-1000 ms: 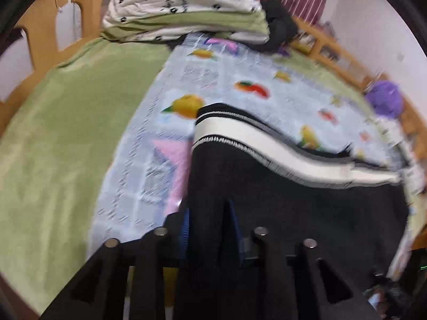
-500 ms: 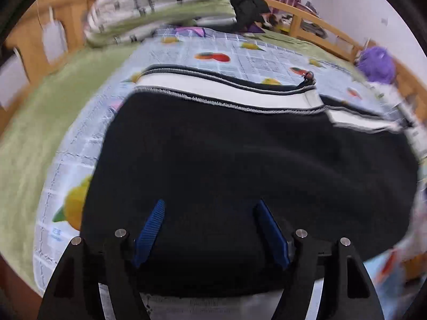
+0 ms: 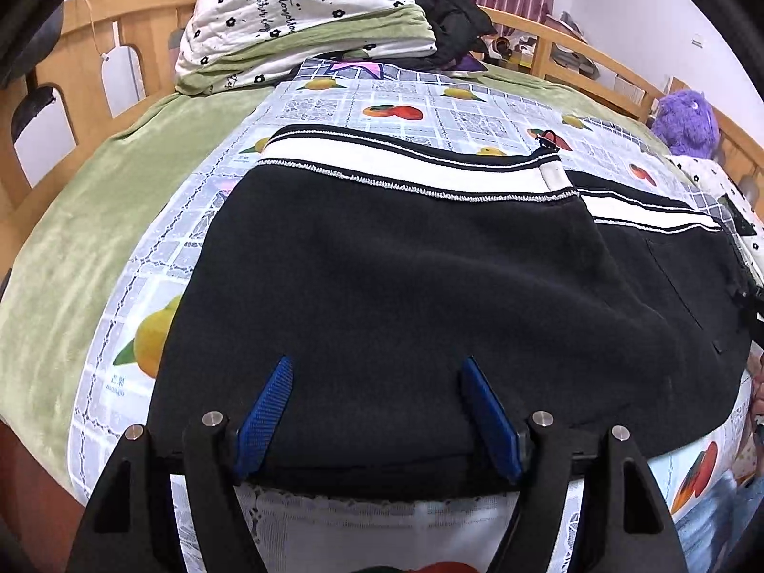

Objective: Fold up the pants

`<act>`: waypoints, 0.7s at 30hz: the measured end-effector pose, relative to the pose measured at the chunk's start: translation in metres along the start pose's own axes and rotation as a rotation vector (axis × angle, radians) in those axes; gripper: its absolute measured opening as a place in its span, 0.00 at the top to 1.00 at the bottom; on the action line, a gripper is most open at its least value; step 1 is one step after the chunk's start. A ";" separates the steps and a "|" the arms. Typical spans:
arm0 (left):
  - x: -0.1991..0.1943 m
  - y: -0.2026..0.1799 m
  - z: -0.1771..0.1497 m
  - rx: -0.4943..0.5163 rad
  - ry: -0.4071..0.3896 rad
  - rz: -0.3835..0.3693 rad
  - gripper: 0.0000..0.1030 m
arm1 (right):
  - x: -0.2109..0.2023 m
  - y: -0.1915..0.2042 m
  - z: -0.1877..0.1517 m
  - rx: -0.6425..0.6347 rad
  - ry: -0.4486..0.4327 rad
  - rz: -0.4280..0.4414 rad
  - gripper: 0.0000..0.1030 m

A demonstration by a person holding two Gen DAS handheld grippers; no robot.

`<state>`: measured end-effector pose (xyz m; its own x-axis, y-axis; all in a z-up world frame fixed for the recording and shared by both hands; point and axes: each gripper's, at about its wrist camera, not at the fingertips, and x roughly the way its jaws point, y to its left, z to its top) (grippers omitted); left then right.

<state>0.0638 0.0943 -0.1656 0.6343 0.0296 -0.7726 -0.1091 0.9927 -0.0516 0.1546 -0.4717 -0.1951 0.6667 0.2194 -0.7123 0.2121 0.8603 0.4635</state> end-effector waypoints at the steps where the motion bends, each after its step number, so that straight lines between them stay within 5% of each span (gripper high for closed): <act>1: -0.001 0.000 -0.001 -0.012 -0.003 -0.003 0.30 | 0.000 -0.002 0.001 0.011 0.001 -0.003 0.75; 6: -0.009 -0.007 0.009 -0.046 0.003 -0.097 0.32 | -0.020 -0.010 0.011 -0.012 -0.045 0.059 0.84; 10: -0.015 -0.029 0.021 -0.053 -0.047 -0.222 0.31 | -0.006 -0.006 0.002 -0.081 0.017 -0.069 0.79; 12: -0.008 -0.045 0.024 -0.031 -0.034 -0.266 0.31 | -0.014 0.002 -0.004 -0.140 0.006 -0.119 0.70; 16: 0.018 -0.076 0.008 -0.032 0.042 -0.362 0.31 | -0.040 0.017 -0.020 -0.264 -0.005 -0.227 0.68; 19: 0.009 -0.100 -0.009 0.095 -0.038 -0.244 0.30 | -0.057 0.032 -0.031 -0.331 0.002 -0.242 0.60; 21: 0.003 -0.092 -0.008 0.066 -0.011 -0.286 0.31 | -0.064 0.048 -0.039 -0.371 0.005 -0.230 0.56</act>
<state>0.0695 0.0026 -0.1684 0.6405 -0.2520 -0.7255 0.1251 0.9662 -0.2252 0.0946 -0.4267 -0.1479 0.6282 0.0047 -0.7781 0.0827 0.9939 0.0728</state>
